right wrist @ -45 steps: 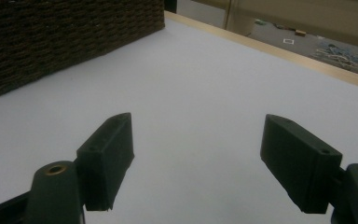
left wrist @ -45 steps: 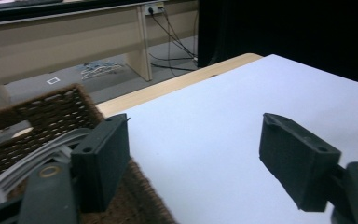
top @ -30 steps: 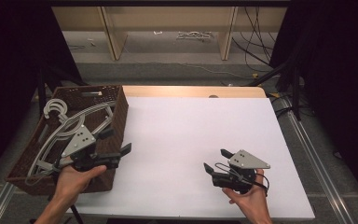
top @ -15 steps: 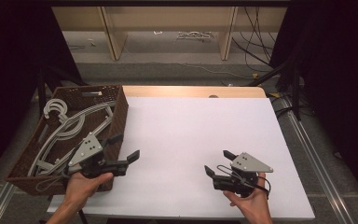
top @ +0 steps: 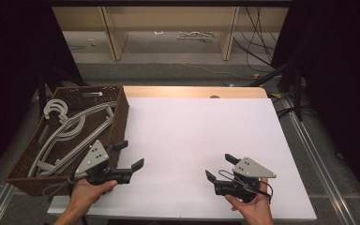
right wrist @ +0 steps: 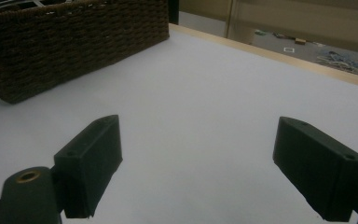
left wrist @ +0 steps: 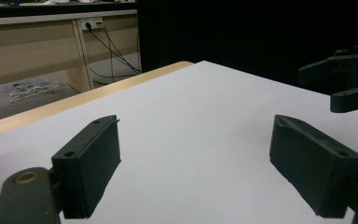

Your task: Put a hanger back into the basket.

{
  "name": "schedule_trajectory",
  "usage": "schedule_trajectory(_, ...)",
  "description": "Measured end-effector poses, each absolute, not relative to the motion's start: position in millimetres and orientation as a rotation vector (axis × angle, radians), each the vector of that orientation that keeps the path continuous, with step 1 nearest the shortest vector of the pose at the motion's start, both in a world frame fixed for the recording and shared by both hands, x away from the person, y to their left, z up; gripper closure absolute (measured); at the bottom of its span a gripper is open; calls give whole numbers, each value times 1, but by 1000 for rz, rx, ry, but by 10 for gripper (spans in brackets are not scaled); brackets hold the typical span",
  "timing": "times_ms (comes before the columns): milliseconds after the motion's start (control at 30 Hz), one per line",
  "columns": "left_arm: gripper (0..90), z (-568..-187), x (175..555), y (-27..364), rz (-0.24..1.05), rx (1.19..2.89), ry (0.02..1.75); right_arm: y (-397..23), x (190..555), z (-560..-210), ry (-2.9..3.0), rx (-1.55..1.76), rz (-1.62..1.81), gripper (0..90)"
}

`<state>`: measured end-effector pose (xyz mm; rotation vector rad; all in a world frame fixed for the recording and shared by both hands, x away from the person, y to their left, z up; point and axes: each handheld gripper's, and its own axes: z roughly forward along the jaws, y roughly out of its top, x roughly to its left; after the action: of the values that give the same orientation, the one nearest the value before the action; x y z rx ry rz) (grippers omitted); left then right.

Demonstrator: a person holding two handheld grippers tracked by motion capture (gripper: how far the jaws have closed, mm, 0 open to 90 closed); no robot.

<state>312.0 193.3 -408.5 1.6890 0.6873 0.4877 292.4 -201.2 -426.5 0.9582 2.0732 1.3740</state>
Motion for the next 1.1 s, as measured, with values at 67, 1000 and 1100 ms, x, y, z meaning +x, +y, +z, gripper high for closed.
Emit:
schedule_trajectory(67, 159, -412, 310, 192, 486, 1696, 679, -200, 291, -427, 2067, 948, 1385, 163)
schedule_trajectory(1000, 162, -433, 295, 188, 433, 1729, 684, -198, 271, -432, 2095, 923, 1420, 161)
schedule_trajectory(1100, 162, -433, 295, 188, 438, 1729, 684, -197, 272, -432, 2087, 918, 1437, 162)
